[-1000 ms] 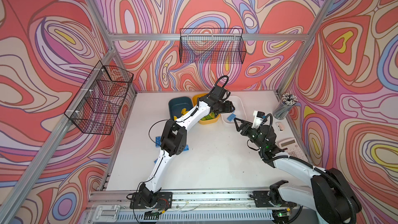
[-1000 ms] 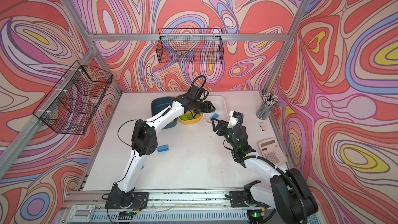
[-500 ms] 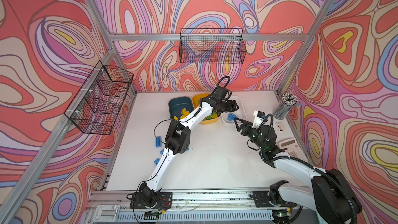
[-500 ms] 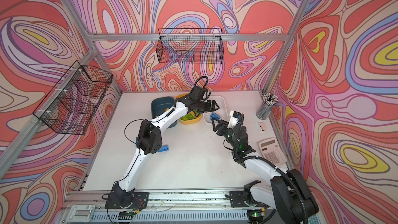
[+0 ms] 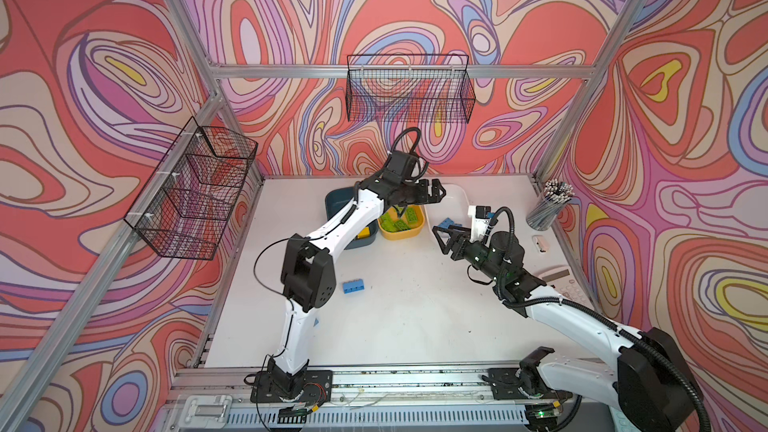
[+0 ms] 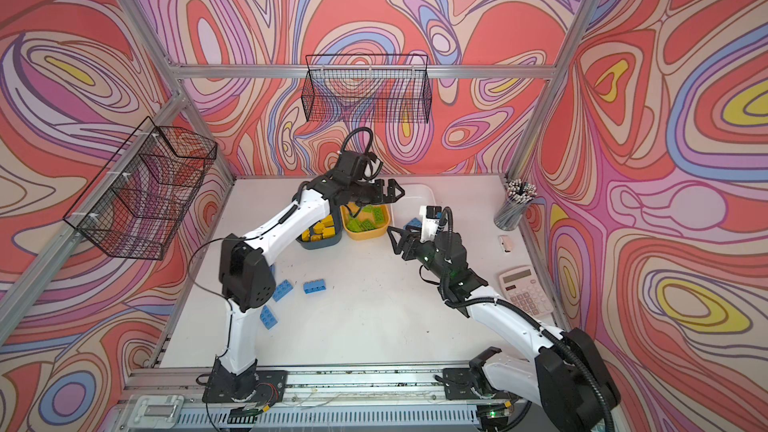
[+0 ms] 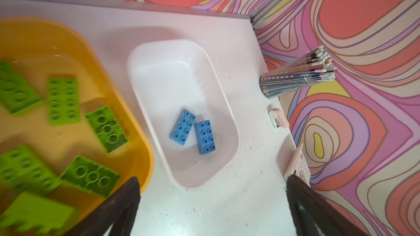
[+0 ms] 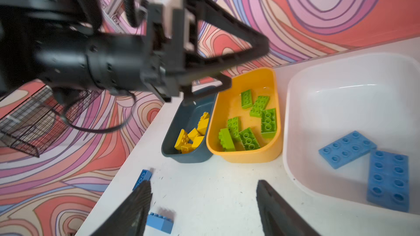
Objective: Sort the legos into containers by color
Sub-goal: 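Withdraw the left arm while the right gripper reaches toward the loose blue bricks, then lower the right gripper onto a blue brick lying on its side and close it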
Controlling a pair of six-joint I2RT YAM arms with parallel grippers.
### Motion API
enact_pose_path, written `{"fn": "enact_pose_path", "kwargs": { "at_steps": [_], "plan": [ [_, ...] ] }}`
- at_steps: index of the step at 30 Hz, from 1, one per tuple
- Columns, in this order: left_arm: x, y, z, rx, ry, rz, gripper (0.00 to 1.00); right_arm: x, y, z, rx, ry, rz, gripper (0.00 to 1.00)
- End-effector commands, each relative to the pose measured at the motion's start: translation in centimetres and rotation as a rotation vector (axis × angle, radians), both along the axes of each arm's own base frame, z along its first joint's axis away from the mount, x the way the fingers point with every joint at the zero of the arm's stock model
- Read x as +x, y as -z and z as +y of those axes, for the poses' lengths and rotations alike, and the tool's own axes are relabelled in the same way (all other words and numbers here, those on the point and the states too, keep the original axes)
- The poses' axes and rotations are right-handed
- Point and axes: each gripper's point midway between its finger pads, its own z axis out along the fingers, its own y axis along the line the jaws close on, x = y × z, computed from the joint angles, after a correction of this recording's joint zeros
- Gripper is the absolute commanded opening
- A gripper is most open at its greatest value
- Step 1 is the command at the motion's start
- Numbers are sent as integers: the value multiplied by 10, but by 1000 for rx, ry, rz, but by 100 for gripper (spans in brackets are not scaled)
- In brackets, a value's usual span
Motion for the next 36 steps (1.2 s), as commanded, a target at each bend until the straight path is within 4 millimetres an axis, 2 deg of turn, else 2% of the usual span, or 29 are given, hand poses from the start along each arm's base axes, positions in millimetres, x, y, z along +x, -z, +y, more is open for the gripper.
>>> {"fn": "enact_pose_path", "kwargs": {
  "at_steps": [1,6,10,15,20,29,32,36],
  "plan": [
    [-9,-55,42,-20,-62,-143,100,-12,15,20,-67,-104,20,75],
    [-49,-83,97,26,-126,-243,100,-27,43,64,-222,-251,27,74],
    [-84,-95,134,95,-170,-311,100,-32,68,94,-345,-339,36,73],
    [-125,-96,175,166,-225,-373,100,-37,88,126,-435,-433,21,73],
    [-157,-81,213,241,-299,-402,100,-39,109,150,-516,-506,6,73],
    [-193,-44,249,340,-338,-397,100,-46,148,186,-636,-611,10,73],
    [-199,-33,259,398,-346,-386,100,-59,156,202,-667,-675,-13,73],
    [-201,-31,260,403,-342,-398,100,-70,174,218,-720,-730,-28,75]
  ]
}}
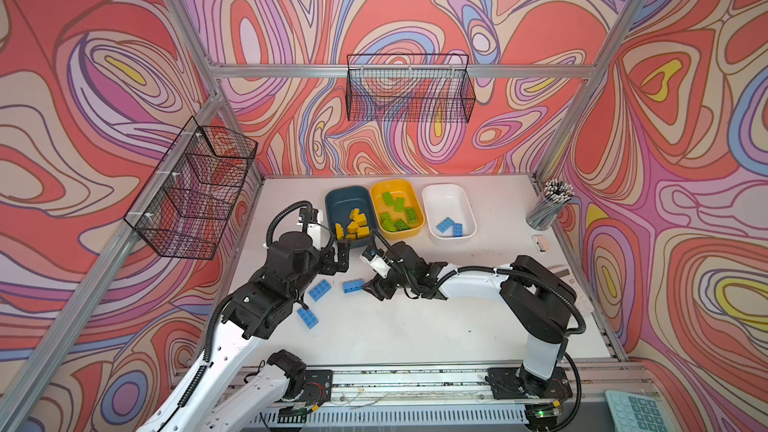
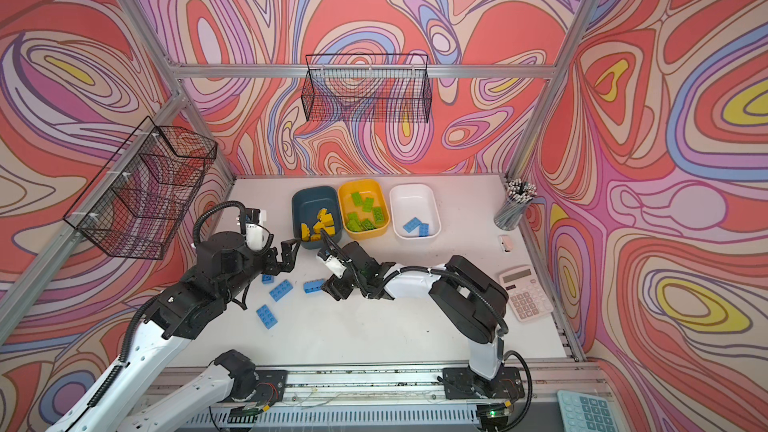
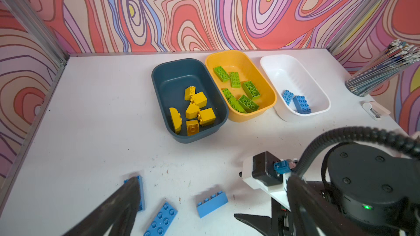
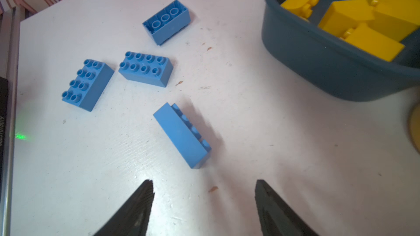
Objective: Sort the legos into containers by color
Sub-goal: 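Lower the right gripper onto a blue brick lying on its side and close it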
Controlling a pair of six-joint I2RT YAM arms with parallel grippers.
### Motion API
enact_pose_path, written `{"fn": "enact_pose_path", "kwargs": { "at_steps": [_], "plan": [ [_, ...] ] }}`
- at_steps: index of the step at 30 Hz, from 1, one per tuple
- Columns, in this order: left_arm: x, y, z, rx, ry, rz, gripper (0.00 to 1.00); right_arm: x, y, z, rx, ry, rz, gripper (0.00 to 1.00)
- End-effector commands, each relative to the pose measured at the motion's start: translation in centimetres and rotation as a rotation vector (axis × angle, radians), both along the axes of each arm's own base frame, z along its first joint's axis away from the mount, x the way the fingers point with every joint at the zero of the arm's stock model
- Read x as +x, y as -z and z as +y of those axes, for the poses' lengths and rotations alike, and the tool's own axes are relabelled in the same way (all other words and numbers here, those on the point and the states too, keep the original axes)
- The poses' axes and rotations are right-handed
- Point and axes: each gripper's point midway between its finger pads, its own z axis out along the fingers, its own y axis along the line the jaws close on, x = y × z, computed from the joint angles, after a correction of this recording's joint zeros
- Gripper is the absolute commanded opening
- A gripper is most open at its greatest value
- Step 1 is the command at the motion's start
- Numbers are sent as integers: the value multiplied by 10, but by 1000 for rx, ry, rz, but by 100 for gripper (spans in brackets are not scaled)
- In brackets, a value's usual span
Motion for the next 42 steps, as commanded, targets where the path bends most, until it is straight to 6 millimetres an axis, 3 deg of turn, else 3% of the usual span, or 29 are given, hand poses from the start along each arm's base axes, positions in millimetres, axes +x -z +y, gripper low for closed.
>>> {"fn": "enact_pose_path", "kwargs": {
  "at_steps": [1,12,24,28,37,42],
  "plan": [
    [-3,3,6,42,-6,-2,100,-7,18,12,-65,-69,-34,75],
    [-7,-3,11,17,-23,-44,100,6,36,32,-93,-70,-45,72],
    [-29,-36,48,-82,-161,-265,100,-2,48,45,-95,-104,-48,39],
    [-32,-40,55,-94,-189,-293,100,-4,44,45,-94,-104,-63,26],
    [-28,-34,51,-80,-184,-264,100,-3,28,41,-59,-75,-92,12],
    [-28,-33,53,-78,-193,-263,100,-2,-1,36,10,-34,-119,0]
  ]
}}
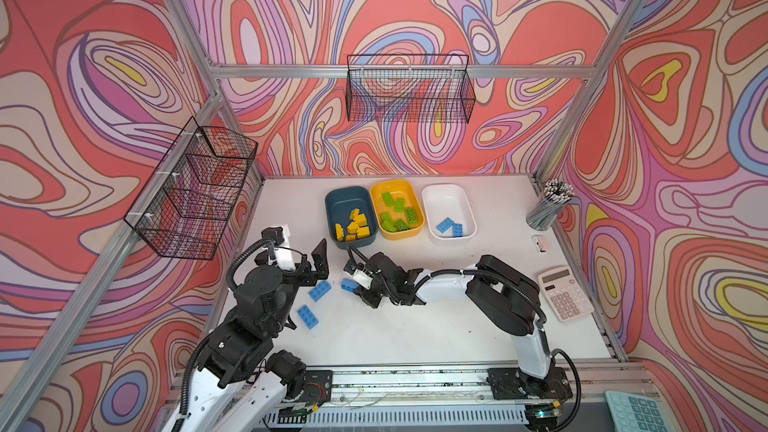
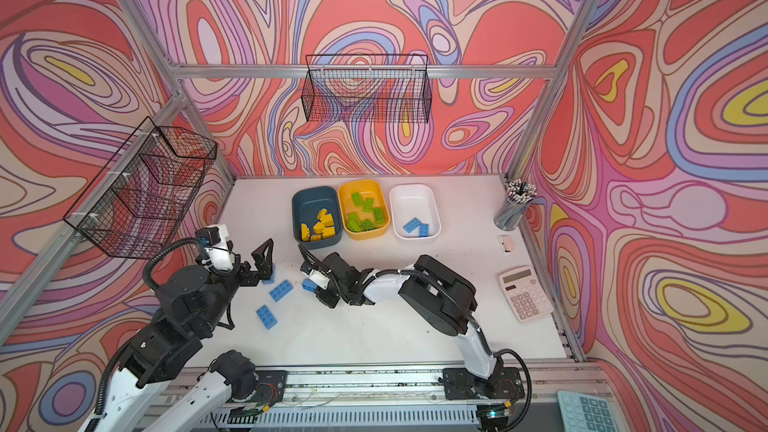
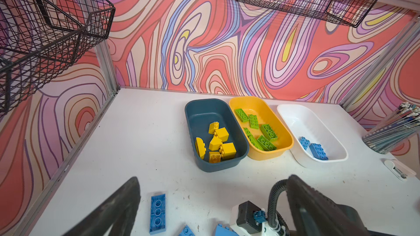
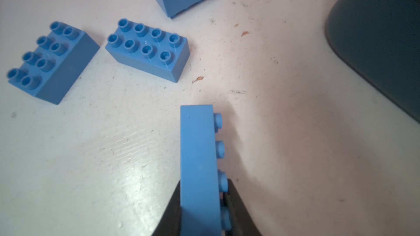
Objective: Sort the legos into containers by color
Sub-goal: 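Lower the right gripper onto a blue brick lying on its side and close it, then carry the blue brick with the right gripper over the white bin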
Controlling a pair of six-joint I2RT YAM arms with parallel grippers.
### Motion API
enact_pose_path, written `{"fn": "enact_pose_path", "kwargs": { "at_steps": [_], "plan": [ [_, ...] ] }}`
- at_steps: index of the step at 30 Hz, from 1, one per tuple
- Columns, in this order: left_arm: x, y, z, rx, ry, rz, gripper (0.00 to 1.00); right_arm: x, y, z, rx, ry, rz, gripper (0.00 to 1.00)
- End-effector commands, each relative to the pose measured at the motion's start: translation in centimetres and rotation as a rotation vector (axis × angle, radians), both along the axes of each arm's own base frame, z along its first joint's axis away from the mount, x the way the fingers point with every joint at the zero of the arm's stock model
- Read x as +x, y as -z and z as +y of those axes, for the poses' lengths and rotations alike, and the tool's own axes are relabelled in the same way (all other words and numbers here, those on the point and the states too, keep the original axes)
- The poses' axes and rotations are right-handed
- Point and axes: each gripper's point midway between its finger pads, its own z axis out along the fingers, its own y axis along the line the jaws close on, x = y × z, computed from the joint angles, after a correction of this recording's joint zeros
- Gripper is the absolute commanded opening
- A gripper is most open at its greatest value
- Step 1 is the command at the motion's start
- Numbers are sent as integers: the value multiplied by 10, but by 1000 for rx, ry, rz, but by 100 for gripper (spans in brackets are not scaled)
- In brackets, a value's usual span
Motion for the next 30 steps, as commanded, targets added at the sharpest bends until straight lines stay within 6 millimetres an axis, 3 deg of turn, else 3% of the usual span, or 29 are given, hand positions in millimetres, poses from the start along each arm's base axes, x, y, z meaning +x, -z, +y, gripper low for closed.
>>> {"fn": "enact_pose_path", "kwargs": {
  "at_steps": [1,8,9,15,20,25,30],
  "plan": [
    [0,-2,4,-16,-25,-12,100,3,-49,0,112,32,-74,0],
    [0,-1,3,-16,-20,-9,100,29,-106,-36,231,169,-115,2],
    [0,-1,3,-15,-19,-6,100,39,-119,-46,262,213,-121,3],
    [0,-1,3,-16,-18,-7,100,100,-151,-126,407,503,-82,4],
    [1,0,1,-13,-12,-3,100,144,-159,-191,428,725,-72,4],
    [2,1,0,-10,-11,3,100,178,-150,-250,457,916,-12,5],
    [3,3,0,-5,-13,9,100,197,-133,-277,492,998,65,7]
  ]
}}
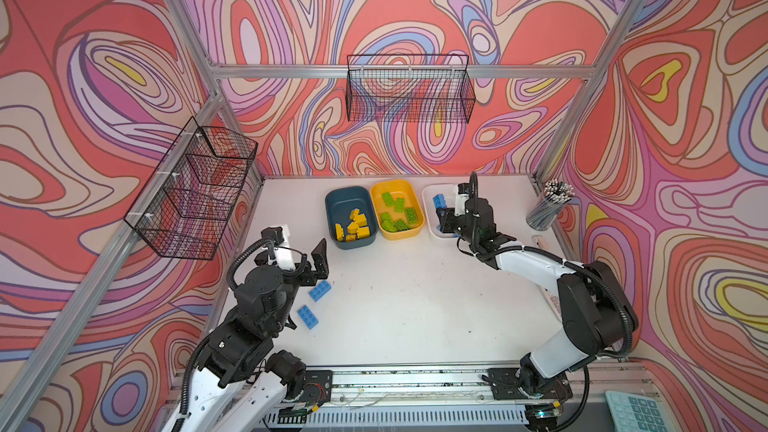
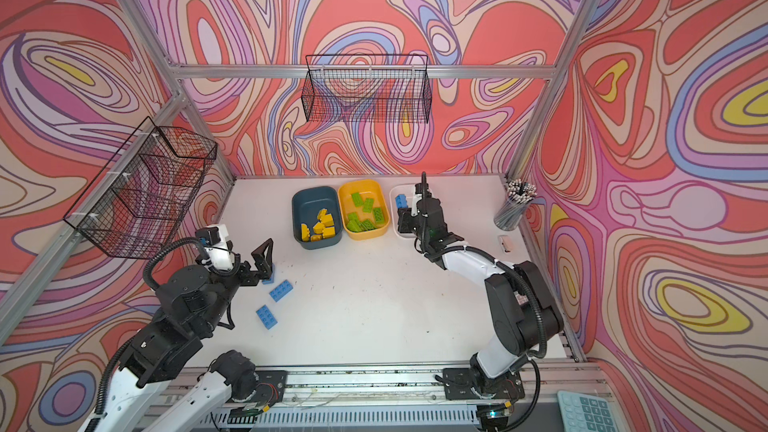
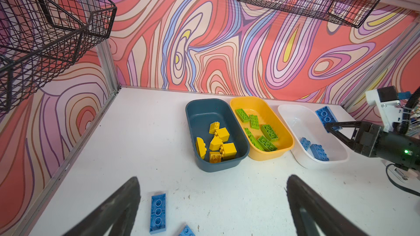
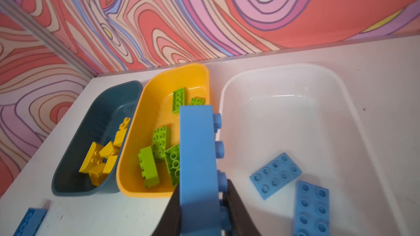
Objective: Sort the legos into containers by color
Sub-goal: 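Carry the blue brick with the right gripper over the white bin, then open the right gripper to drop the blue brick into the white bin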
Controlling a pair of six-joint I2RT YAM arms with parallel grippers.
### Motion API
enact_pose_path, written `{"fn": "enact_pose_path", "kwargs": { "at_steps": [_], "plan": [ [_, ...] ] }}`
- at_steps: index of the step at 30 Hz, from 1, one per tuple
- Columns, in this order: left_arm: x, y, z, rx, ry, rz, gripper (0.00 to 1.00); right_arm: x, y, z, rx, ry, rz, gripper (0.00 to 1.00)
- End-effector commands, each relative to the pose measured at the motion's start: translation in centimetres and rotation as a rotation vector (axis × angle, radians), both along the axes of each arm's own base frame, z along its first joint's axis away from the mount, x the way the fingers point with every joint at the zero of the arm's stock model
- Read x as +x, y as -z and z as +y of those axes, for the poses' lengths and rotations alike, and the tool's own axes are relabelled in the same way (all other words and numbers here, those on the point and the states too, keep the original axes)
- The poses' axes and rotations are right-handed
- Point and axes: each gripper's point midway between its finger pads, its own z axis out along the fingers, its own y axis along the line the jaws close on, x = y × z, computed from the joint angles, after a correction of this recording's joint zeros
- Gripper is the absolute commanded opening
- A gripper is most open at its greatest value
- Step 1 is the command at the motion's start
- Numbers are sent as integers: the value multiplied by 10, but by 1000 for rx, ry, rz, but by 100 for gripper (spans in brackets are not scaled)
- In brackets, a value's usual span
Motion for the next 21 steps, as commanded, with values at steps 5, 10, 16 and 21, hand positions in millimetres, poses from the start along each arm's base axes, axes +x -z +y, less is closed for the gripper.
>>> {"fn": "enact_pose_path", "kwargs": {
  "at_steps": [5,10,16,21],
  "plan": [
    [4,5,-1,1,-8,14,100,19,25,-10,89,45,110,16],
    [5,6,-2,3,-9,21,100,25,30,-17,79,72,119,36],
    [6,7,-2,5,-11,27,100,26,31,-19,66,86,119,53],
    [7,9,-3,12,-8,34,100,25,29,-22,54,94,112,57]
  ]
}}
